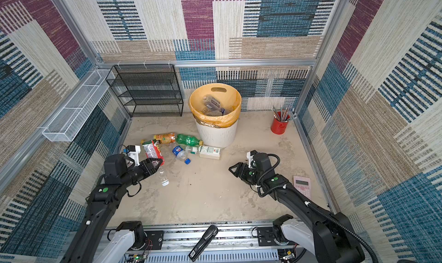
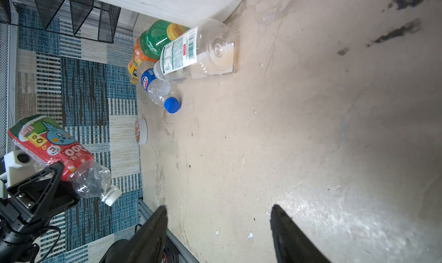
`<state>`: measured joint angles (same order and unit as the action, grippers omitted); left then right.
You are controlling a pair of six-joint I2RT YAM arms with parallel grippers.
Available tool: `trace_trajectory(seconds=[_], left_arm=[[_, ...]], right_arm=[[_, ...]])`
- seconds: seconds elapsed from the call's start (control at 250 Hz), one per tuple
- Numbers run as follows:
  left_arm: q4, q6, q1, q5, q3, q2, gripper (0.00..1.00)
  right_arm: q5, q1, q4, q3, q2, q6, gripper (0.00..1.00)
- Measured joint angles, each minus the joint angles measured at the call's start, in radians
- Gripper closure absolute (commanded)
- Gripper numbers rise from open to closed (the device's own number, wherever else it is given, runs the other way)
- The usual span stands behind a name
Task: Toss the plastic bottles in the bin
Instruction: 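Lift the red-and-green label bottle over the bin and release it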
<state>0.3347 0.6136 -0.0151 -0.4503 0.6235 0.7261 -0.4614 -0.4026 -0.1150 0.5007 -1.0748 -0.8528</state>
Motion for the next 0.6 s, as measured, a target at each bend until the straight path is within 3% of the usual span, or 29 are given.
trace_trajectory(seconds=[0.156, 0.288, 0.42, 0.516, 0.6], left_arm=[[-0.147, 0.133, 0.019, 0.001, -0.010, -0.052, 0.41], [-0.220, 0.169, 0.071, 0.013, 0.086, 0.006, 0.41], [-0.303, 0.155, 0.175, 0.072, 0.292, 0.187, 0.40], [-0.356, 0.112, 0.248, 0.094, 0.522, 0.382, 0.38], [-0.424, 0.090, 0.287, 0.116, 0.732, 0.560, 0.31]], right_arm=[[-0.003, 0.000, -0.003, 0.011, -0.006, 0.018, 0.30], [-0.010, 0.000, -0.002, 0.018, -0.008, 0.028, 0.30], [-0.010, 0.000, -0.003, 0.018, -0.003, 0.028, 0.30], [-0.010, 0.000, -0.003, 0.018, 0.010, 0.028, 0.30], [-0.007, 0.000, -0.008, 0.019, 0.031, 0.027, 0.30]])
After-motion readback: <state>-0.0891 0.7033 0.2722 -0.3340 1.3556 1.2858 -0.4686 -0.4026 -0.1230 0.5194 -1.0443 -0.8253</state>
